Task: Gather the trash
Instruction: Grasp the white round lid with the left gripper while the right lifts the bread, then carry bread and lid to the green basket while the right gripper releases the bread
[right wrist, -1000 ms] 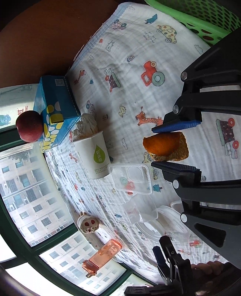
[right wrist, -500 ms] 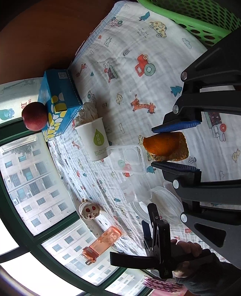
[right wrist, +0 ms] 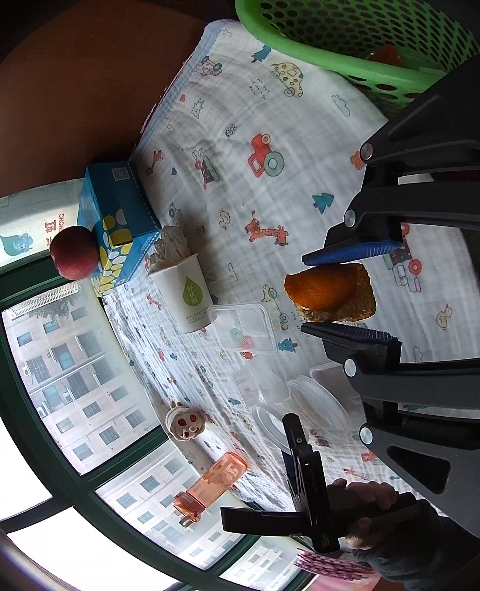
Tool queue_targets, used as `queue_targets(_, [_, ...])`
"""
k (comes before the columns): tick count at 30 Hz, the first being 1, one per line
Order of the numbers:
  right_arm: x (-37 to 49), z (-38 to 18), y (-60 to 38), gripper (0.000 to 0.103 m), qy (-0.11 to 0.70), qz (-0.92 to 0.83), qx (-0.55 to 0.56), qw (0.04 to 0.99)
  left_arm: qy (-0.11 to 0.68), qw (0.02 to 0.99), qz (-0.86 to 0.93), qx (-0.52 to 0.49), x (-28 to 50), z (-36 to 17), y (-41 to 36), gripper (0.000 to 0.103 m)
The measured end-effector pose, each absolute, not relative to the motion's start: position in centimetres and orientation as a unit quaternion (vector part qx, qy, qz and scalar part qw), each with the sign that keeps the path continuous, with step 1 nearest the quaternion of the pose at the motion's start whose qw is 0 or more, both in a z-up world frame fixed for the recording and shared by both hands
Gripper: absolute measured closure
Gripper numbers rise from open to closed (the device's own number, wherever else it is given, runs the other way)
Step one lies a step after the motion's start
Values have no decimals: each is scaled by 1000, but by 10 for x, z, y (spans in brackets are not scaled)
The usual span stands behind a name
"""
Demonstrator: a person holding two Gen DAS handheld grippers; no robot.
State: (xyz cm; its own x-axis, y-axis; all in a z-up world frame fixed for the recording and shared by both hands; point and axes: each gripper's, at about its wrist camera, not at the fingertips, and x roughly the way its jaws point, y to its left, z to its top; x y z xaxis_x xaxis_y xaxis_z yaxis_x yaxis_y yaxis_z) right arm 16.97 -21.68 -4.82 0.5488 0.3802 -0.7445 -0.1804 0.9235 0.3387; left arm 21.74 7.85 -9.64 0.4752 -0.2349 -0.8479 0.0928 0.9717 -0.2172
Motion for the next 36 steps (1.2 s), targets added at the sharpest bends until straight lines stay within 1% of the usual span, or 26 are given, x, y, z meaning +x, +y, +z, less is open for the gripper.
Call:
queue_targets(7, [140,-34,-241,73,428,141,116,885,469,872,-107,-84,183,-59,71,12])
queue_targets(12, [118,-28,-264,73,417,120,126,892,452,879,-130,-76,157,-36,47,12])
queue_targets(21, [83,-24,-317,73,406,68,141,900,436,879,-184,-58,130,-10,-21,12])
queue_targets(36, [53,-35,-428,70,413,-30,165,895,434,863,-257,-11,123,11,-143,12])
